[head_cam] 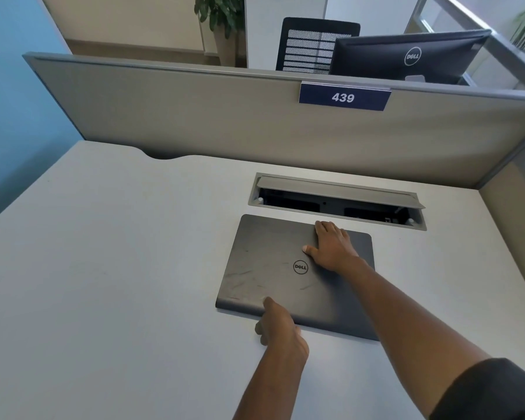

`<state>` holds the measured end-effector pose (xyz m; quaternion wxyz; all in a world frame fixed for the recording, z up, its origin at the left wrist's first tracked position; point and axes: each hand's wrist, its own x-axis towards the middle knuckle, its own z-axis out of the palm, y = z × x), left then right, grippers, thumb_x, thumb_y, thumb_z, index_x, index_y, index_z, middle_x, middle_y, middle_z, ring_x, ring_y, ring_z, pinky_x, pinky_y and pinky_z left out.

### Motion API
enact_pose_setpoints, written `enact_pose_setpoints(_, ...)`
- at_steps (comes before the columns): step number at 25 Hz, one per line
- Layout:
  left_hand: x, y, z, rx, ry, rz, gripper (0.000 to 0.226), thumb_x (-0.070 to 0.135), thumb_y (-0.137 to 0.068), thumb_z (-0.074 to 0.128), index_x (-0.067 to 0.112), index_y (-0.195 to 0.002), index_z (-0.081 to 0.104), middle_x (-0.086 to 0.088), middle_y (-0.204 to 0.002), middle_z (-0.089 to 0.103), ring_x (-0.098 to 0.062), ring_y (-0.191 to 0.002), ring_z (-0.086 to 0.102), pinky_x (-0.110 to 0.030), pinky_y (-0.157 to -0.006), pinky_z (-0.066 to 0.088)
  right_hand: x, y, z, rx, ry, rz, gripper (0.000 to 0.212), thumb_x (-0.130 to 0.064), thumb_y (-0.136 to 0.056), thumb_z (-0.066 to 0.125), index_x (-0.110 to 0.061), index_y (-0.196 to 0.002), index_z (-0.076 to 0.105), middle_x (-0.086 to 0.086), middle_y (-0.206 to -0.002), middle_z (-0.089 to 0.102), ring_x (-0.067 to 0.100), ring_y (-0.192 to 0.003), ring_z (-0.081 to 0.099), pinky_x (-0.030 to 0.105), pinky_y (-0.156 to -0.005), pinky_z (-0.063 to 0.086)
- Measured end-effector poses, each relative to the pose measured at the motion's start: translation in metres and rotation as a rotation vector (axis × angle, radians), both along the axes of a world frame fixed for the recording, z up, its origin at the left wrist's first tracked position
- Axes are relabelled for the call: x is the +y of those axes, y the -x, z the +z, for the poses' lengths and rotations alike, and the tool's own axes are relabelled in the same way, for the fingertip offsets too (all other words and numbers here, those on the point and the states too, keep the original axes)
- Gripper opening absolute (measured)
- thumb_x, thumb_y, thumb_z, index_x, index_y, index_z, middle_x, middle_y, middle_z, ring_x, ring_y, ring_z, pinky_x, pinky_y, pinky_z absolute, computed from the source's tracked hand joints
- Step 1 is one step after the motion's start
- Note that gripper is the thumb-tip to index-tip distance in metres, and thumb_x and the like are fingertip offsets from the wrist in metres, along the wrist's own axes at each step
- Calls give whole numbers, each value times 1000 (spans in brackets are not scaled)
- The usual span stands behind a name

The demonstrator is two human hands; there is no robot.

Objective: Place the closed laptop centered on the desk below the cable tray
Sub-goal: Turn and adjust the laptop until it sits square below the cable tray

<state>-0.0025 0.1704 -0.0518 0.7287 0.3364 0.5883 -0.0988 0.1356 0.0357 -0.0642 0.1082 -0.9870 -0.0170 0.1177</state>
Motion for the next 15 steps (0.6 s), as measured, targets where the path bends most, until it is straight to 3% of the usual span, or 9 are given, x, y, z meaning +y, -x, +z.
enact_pose_setpoints(4, -6, -1, -3, 34, -65, -21, 48, 40, -96, 51, 10, -131, 38, -21, -140, 41, -37, -118, 54, -47, -98, 48, -10, -16, 3, 119, 41, 8, 85, -63, -86, 59, -12, -149, 35, 11, -153, 41, 30, -144, 36, 56, -120, 20)
enact_pose_setpoints(9, -10, -1, -4, 54, -93, 0, 48, 38, -94, 55, 9, -129, 40, -20, -139, 39, -38, -114, 56, -50, -93, 52, -12, -27, 6, 149, 46, 19, 80, -62, -79, 71, -12, -138, 48, 13, -139, 49, 32, -129, 48, 49, -112, 35)
enact_pose_setpoints(15, -9, 0, 0, 38, -92, 10, 42, 34, -90, 58, 12, -120, 40, -19, -136, 39, -37, -108, 59, -51, -90, 56, -11, -25, 9, 169, 8, -58, 85, -57, -75, 79, -5, -135, 48, 17, -135, 50, 35, -126, 47, 45, -104, 42)
